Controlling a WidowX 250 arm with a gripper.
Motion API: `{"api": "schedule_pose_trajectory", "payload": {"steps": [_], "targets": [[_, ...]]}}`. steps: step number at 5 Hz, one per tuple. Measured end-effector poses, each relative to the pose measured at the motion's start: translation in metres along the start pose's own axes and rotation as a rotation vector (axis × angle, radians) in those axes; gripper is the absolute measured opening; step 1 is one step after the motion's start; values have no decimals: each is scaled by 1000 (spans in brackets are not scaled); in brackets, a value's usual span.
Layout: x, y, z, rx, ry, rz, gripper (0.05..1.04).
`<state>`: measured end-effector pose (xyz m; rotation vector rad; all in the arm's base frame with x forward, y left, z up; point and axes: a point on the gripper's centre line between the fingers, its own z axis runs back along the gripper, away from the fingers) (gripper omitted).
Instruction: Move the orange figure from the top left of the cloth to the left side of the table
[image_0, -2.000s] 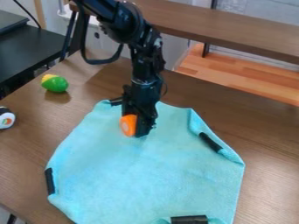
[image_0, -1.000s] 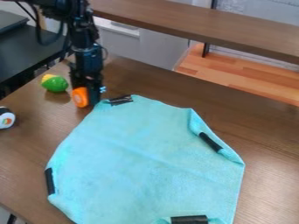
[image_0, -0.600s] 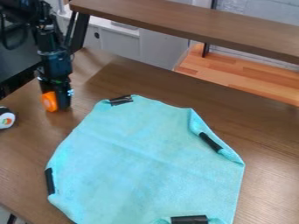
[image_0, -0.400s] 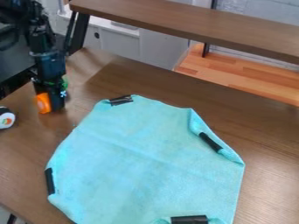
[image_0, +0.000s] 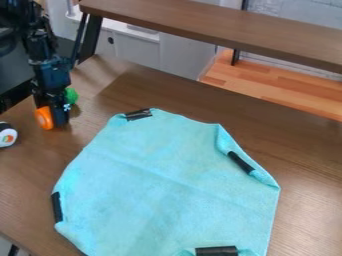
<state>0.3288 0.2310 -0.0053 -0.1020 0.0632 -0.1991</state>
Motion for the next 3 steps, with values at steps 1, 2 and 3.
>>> {"api": "schedule_pose_trajectory", "payload": {"steps": [1, 2, 3], "targets": [[-1, 4, 12, -18, 3, 17, 989], [-8, 3, 20, -36, 58, 47, 1001], [-13, -8, 59, -26, 71, 66, 1001]]}}
